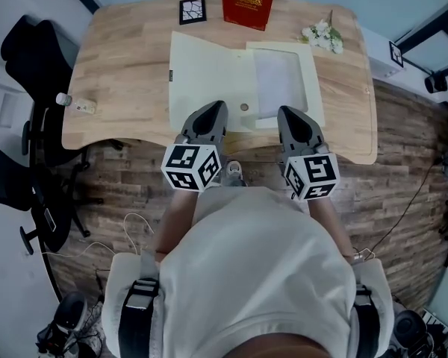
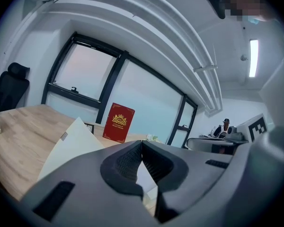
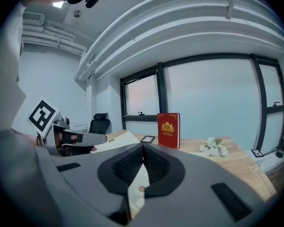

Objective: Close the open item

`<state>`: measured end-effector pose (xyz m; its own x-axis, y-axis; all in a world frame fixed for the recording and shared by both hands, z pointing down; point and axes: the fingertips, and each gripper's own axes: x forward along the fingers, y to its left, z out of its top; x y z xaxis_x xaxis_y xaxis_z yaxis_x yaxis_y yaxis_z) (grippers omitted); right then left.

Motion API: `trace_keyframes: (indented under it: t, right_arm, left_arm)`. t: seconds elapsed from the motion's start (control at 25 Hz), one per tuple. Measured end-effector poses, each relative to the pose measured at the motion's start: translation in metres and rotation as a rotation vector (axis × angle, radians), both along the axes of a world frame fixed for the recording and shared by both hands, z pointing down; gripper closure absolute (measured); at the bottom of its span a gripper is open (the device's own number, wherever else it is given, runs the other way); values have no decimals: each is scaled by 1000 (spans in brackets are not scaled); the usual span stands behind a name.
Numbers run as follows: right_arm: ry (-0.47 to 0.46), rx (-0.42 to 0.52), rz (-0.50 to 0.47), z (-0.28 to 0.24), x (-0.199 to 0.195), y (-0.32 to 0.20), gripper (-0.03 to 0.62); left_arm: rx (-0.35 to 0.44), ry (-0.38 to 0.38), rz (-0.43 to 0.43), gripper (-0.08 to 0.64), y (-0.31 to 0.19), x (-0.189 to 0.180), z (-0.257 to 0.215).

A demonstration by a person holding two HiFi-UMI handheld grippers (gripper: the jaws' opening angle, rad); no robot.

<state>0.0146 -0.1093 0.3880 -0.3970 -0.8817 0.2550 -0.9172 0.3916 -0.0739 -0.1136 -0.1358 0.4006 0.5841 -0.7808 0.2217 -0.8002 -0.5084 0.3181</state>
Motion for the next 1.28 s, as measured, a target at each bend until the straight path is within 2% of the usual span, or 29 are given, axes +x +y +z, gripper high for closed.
trace_keyframes:
  t: [0.24,0.56,0.96,1.28]
  right_arm:
    - [6,-2,1,3,-10,-18,574]
    - [13,2,0,7,-19,-39,574]
    - [-6,-5,-36,14,-31,-52,574]
    - [-10,3,-99,13,-37,-59,574]
  left_arm:
    - [-23,12,1,539,-18,-10,2]
    - [-8,9,-9,538,-37,-22,0]
    - [-8,-18,-76,538,-47,-50,0]
    - [-5,-68,-179,538,-54,-78,-2]
